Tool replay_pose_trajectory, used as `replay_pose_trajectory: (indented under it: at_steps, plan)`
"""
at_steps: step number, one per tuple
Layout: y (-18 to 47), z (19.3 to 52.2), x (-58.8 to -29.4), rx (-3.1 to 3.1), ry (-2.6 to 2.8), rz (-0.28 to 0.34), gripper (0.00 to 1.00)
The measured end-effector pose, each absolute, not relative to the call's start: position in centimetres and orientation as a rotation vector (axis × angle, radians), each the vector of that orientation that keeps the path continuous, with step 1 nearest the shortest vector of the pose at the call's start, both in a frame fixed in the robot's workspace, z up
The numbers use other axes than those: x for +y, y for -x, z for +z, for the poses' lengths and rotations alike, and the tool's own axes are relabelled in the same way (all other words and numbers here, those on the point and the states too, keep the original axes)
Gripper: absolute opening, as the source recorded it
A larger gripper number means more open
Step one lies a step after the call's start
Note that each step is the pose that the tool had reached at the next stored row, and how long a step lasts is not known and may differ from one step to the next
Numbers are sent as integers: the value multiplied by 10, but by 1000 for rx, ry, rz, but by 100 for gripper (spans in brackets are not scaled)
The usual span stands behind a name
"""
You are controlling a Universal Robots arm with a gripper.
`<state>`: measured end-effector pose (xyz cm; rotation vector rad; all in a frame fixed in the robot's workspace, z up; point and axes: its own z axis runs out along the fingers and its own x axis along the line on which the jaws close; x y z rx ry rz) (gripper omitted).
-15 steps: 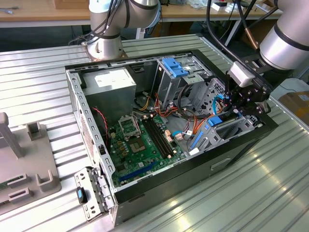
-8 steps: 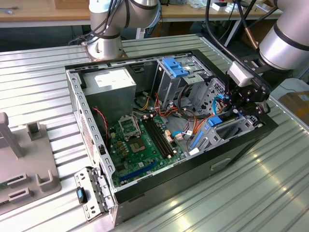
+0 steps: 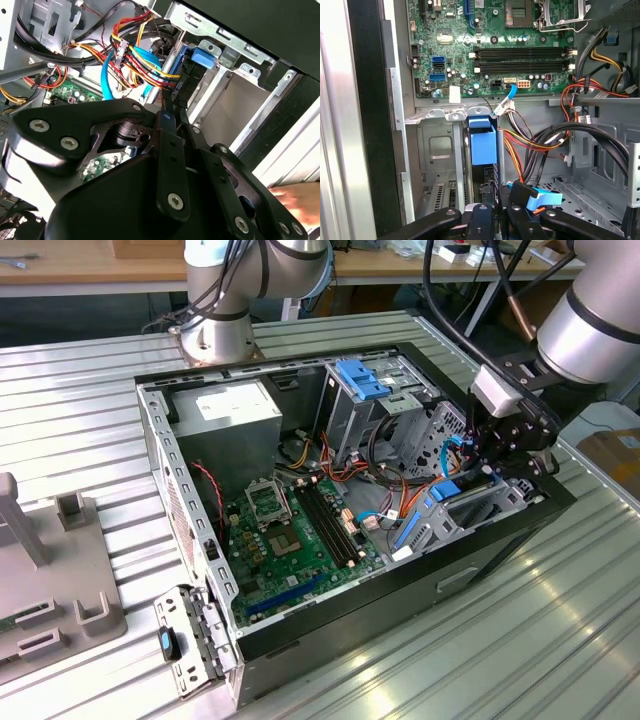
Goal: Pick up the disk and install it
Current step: 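Insert the first disk wire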
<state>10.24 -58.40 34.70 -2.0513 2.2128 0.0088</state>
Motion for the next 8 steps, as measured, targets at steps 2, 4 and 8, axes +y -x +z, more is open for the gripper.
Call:
replay_pose_trajectory:
  at_steps: [2, 4, 8]
  plan:
    - [-102, 347, -584, 2215, 2049, 9, 16]
    - [-102, 347, -584, 2216, 2048, 9, 16]
    - [-104, 347, -582, 2216, 2048, 9, 16]
